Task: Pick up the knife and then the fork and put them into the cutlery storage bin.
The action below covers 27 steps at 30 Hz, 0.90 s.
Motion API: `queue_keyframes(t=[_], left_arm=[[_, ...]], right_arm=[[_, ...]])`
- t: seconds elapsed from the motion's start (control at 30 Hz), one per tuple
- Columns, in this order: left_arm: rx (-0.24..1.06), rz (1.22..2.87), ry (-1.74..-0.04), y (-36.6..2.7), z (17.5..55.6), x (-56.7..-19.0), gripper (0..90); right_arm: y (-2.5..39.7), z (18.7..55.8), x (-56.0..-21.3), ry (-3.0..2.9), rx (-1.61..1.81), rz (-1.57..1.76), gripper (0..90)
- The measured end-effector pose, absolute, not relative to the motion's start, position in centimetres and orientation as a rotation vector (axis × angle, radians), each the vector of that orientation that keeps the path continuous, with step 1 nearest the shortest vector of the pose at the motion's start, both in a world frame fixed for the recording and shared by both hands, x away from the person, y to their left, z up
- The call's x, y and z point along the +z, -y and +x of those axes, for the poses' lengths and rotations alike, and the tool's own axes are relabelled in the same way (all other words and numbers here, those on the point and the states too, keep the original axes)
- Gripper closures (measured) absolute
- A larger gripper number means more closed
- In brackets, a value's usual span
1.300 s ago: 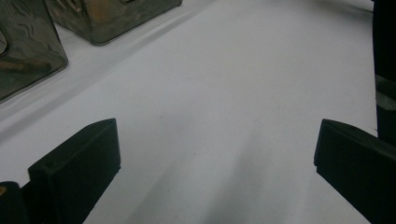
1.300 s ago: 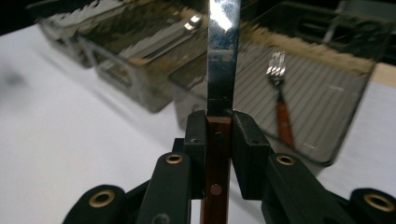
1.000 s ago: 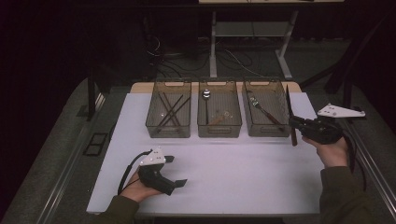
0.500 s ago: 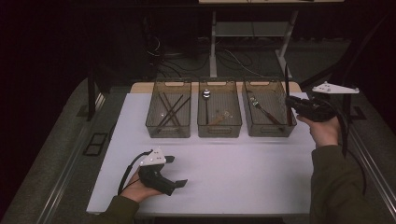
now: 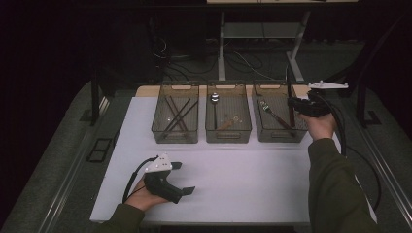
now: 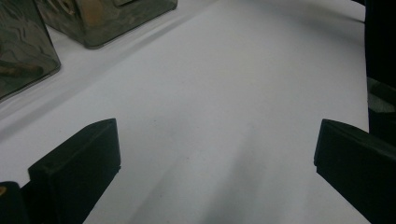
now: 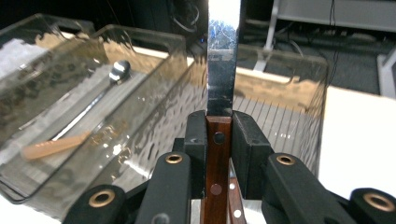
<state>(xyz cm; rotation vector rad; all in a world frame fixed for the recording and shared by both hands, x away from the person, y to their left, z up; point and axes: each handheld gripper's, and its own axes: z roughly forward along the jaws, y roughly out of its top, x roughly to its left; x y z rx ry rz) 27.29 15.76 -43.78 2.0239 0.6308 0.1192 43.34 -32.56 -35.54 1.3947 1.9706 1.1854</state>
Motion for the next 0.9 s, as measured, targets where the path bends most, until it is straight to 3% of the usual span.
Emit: queue_keyframes(t=[0.6, 0.9], left_arm=[[0.118, 2.029, -0.620, -15.7, 27.3, -43.8, 0.0], [0.117, 2.027, -0.619, -15.7, 27.3, -43.8, 0.0]], right_arm=[[31.3, 44.4, -39.5, -2.104, 1.001, 1.483, 75.4], [31.8, 44.1, -38.7, -2.062, 1.081, 1.488, 50.0]])
